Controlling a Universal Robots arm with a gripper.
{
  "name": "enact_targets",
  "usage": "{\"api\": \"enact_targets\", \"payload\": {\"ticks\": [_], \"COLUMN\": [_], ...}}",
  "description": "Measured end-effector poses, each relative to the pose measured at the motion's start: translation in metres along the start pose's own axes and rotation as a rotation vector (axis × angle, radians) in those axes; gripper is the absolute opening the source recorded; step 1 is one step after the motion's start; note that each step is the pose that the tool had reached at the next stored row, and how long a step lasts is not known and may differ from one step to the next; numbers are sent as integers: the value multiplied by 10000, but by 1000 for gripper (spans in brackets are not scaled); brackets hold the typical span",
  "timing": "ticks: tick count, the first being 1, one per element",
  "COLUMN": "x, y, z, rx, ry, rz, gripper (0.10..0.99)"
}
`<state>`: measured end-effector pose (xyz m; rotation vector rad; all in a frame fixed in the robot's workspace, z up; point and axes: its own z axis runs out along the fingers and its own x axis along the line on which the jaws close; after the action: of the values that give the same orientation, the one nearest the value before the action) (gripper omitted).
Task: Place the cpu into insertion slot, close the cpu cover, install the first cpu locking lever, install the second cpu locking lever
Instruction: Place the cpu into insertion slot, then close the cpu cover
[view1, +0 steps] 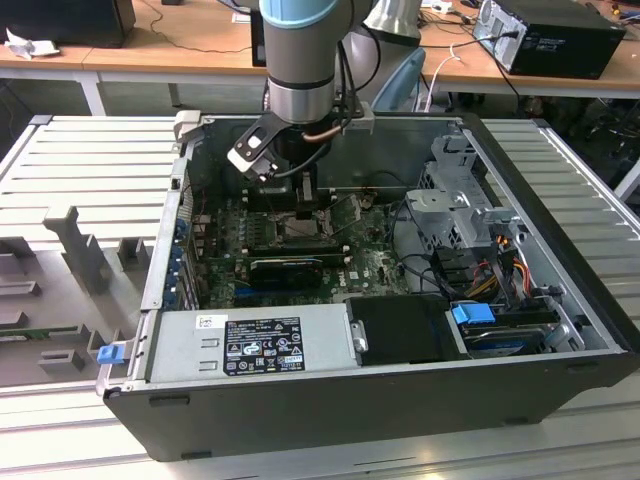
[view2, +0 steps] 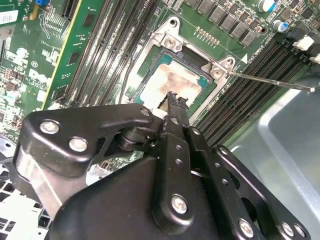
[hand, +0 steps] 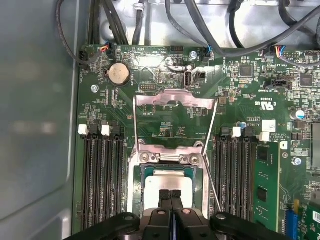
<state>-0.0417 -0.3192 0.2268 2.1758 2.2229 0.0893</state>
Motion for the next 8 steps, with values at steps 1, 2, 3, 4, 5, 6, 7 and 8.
{"api": "enact_targets", "payload": {"ticks": [1, 2, 3, 4, 5, 6, 7, 8], "x": [0, 1, 1, 1, 1, 0, -6, -14], "y": [1, 2, 3, 4, 8, 27, 54, 71], "z": [-17, -36, -50, -61, -60, -60, -58, -57], "rx": [0, 0, 0, 0, 5, 14, 14, 14], "ry": [-9, -13, -13, -14, -12, -14, -13, -13], "rz": [-1, -1, -1, -1, -1, 1, 0, -1], "gripper": [106, 106, 106, 106, 106, 106, 106, 106]}}
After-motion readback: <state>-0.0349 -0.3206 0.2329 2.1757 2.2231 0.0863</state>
